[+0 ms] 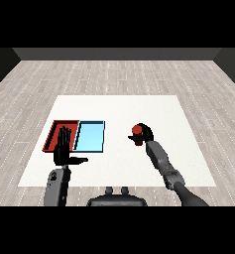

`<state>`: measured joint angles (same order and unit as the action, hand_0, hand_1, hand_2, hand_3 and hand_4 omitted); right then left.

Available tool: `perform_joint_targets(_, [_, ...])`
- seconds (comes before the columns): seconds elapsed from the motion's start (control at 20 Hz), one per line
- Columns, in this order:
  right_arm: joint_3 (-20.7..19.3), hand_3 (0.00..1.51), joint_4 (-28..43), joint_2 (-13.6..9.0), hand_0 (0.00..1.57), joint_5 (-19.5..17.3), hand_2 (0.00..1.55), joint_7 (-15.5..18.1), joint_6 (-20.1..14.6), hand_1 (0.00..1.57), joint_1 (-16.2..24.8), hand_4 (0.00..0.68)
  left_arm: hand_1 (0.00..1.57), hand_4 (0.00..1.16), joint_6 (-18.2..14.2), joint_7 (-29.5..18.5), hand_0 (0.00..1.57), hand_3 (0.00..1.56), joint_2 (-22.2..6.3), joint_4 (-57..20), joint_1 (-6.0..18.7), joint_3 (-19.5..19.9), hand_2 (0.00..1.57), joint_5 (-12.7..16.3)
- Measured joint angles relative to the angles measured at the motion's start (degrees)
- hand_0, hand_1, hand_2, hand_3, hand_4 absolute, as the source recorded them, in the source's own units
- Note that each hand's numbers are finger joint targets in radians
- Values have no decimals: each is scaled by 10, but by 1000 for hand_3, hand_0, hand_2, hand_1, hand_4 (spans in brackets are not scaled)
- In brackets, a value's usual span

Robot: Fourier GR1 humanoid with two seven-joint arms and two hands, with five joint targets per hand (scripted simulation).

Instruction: Pick the red can and put it in the red box

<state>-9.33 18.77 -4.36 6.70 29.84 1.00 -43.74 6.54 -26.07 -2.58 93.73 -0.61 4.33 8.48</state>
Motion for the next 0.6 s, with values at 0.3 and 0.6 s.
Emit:
perform_joint_targets(0.3, [7,1409,0,-2,1550,-14,1473,-16,-15,1550,-5,552,0,0,-6,9,0,0,2,13,-7,-3,0,-3])
perform_joint_targets(0.6, [6,1395,-1,5,1529,-22,1470,-4,-31,1529,-12,580,0,0,-1,2,0,0,1,-6,4,1,0,2])
